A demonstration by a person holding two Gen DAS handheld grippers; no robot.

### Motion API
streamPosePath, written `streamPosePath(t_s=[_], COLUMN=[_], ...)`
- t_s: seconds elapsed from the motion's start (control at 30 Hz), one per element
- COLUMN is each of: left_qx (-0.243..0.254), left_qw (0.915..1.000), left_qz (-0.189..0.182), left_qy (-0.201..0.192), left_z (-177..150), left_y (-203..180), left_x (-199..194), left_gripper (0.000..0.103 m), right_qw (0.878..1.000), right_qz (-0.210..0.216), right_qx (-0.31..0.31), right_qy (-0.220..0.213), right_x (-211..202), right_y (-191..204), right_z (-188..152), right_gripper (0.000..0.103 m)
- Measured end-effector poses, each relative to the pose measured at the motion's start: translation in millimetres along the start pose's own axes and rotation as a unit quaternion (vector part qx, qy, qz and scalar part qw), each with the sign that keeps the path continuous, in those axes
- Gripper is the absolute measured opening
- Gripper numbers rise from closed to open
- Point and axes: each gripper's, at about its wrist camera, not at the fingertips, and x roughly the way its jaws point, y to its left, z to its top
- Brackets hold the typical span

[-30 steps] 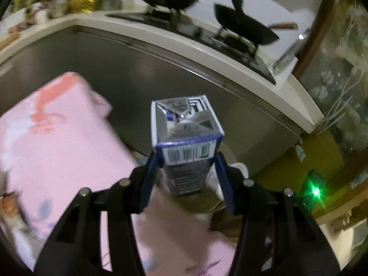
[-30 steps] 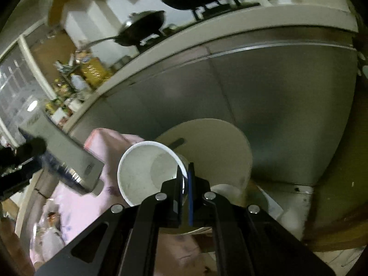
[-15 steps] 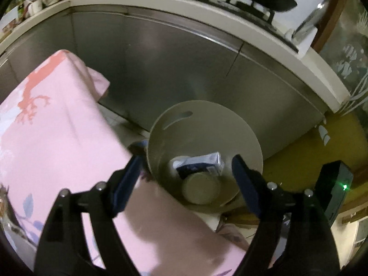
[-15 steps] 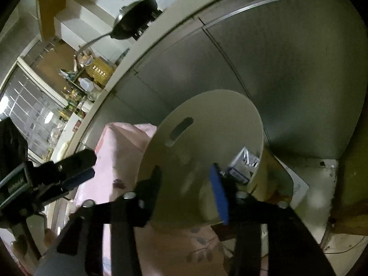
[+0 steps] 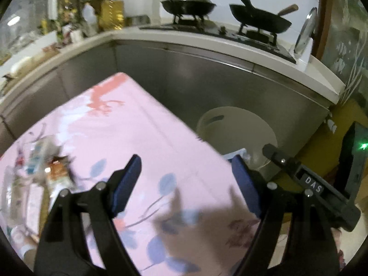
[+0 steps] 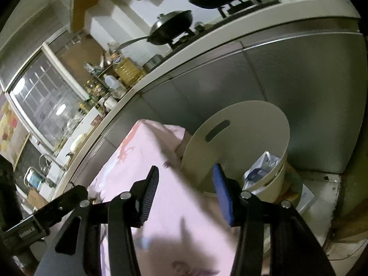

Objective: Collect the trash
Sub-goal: 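Carry the blue carton to the beige bin and release it with the left gripper, then return the left gripper to the table above the pink paper cup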

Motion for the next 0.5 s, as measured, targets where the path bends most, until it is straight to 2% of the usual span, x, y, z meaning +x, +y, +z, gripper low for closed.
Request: streamPosePath(t_s=[0.37, 0.43, 0.5], left_qx=[-0.023, -0.028, -0.034], left_qw=[0.9955, 0.9933, 0.9904], left_qz=[0.073, 0.09, 0.108], left_qy=[-0.056, -0.068, -0.079], left_z=[-34.9, -39.9, -45.6], left_y=[47.5, 56.9, 66.1], left_x=[-71.1, -82.3, -92.7], left_gripper=[0.078, 0.083, 0.083], right_qw=[0.997, 0.995, 0.994], right_qz=[-0.003, 0.0, 0.005], right_qx=[-0.077, -0.097, -0.111], right_qy=[0.001, 0.004, 0.009], right_x=[-27.9, -29.5, -28.8], right_y=[72.6, 90.0, 103.9], right_z=[-37.2, -43.8, -49.9], right_gripper=[0.047, 0.047, 0.047])
